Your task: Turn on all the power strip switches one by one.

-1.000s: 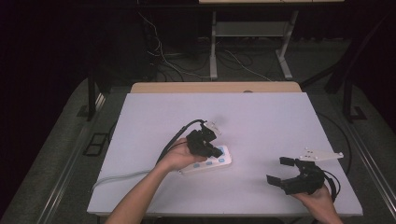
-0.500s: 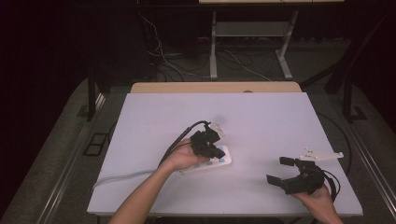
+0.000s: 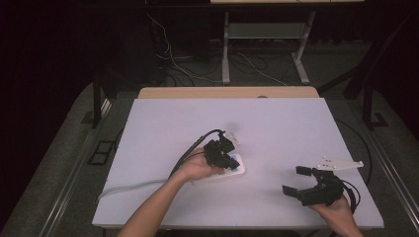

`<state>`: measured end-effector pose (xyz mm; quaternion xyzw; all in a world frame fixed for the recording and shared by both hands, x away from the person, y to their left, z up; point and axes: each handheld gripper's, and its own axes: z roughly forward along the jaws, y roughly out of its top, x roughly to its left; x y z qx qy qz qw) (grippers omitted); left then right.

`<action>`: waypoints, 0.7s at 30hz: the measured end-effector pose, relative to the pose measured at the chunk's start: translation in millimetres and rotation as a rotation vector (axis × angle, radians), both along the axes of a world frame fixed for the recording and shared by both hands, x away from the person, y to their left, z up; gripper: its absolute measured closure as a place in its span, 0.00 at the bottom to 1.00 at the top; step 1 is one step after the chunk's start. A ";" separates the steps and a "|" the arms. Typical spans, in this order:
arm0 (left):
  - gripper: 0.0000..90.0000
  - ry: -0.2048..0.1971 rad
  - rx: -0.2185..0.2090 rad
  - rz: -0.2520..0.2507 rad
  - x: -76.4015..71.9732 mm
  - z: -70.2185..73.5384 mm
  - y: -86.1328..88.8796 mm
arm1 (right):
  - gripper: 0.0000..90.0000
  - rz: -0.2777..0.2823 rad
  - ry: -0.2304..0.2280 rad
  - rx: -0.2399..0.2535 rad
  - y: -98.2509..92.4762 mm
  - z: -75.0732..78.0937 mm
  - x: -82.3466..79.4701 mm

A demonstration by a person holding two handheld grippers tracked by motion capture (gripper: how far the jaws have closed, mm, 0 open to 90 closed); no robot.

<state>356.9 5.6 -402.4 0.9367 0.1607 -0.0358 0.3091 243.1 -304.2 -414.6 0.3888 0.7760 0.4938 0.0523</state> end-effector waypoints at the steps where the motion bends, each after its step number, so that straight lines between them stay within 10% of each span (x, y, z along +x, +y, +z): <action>1: 1.00 0.002 0.003 0.000 -0.2 -0.7 -0.5 | 0.01 0.000 0.000 -0.001 0.0 0.0 -0.1; 21: 1.00 0.051 -0.020 0.008 5.4 -6.6 1.9 | 0.01 0.001 -0.002 0.001 -0.5 0.0 -0.4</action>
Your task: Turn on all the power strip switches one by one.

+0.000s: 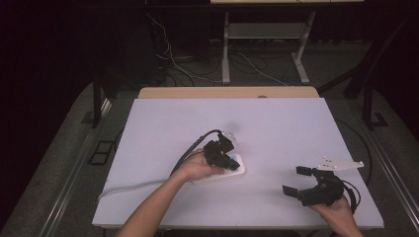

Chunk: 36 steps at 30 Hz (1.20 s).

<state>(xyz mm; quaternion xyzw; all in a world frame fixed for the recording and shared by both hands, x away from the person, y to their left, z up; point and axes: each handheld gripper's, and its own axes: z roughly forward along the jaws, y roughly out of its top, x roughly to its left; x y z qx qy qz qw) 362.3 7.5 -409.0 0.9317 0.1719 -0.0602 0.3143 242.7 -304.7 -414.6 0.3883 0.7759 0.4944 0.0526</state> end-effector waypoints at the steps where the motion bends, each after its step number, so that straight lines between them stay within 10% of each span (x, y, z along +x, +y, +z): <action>1: 1.00 0.004 -0.001 0.003 -0.1 -0.4 -0.1 | 0.01 0.000 0.000 0.000 0.0 0.2 -0.2; 29: 1.00 -0.027 0.000 0.026 -2.8 0.7 3.2 | 0.01 -0.005 -0.002 0.000 -0.4 0.0 0.0; 36: 0.99 -0.046 -0.069 0.078 -1.9 14.3 17.6 | 0.01 -0.011 -0.001 0.002 -1.0 -0.7 0.9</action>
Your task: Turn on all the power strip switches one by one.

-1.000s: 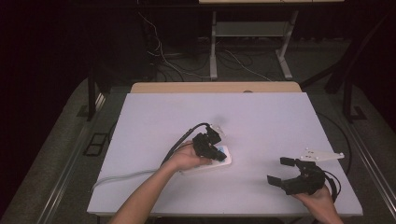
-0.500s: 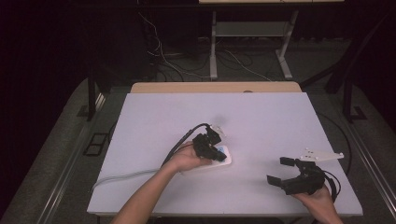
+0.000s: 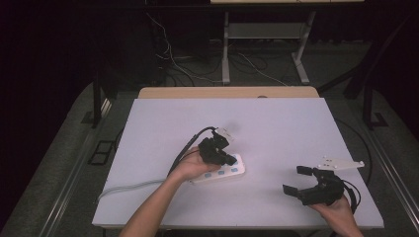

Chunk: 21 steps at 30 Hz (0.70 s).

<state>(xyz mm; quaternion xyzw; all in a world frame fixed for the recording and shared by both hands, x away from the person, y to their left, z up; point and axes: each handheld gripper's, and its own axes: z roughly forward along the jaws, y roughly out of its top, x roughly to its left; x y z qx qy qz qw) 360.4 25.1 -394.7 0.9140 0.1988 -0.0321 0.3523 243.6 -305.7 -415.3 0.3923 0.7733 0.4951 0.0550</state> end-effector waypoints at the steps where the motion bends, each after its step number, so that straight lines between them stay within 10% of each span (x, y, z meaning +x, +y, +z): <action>1: 0.95 -0.009 -0.007 0.008 -0.6 2.4 2.4 | 0.01 0.000 0.001 0.000 0.1 0.0 0.1; 12: 0.70 -0.038 -0.064 0.077 -4.6 22.6 25.9 | 0.01 0.002 0.002 -0.001 1.2 -0.1 -0.2; 21: 0.12 -0.041 -0.101 0.184 -10.5 34.0 50.5 | 0.01 0.001 0.003 0.000 1.3 -0.1 -0.4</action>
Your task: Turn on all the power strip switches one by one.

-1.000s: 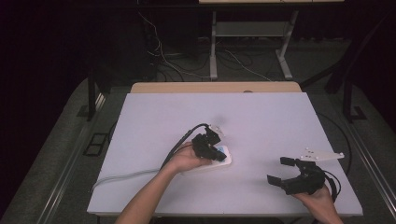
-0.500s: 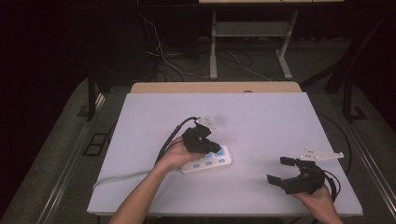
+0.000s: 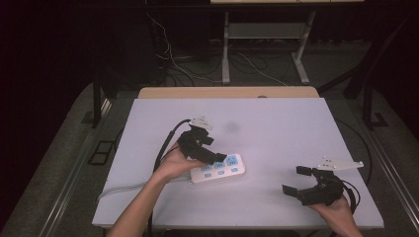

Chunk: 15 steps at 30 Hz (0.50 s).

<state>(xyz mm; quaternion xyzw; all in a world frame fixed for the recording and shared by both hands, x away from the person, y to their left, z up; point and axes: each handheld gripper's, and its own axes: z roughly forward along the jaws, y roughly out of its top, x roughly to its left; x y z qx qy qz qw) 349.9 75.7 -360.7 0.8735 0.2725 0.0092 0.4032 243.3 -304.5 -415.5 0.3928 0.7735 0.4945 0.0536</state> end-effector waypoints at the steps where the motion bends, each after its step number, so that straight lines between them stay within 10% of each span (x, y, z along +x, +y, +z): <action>1: 0.08 0.002 0.001 0.003 -1.1 0.8 3.0 | 0.01 0.000 -0.001 0.000 0.0 -0.1 0.1; 15: 0.00 -0.025 -0.060 0.092 -24.0 -2.0 44.1 | 0.01 0.004 0.002 -0.003 2.5 -0.6 0.2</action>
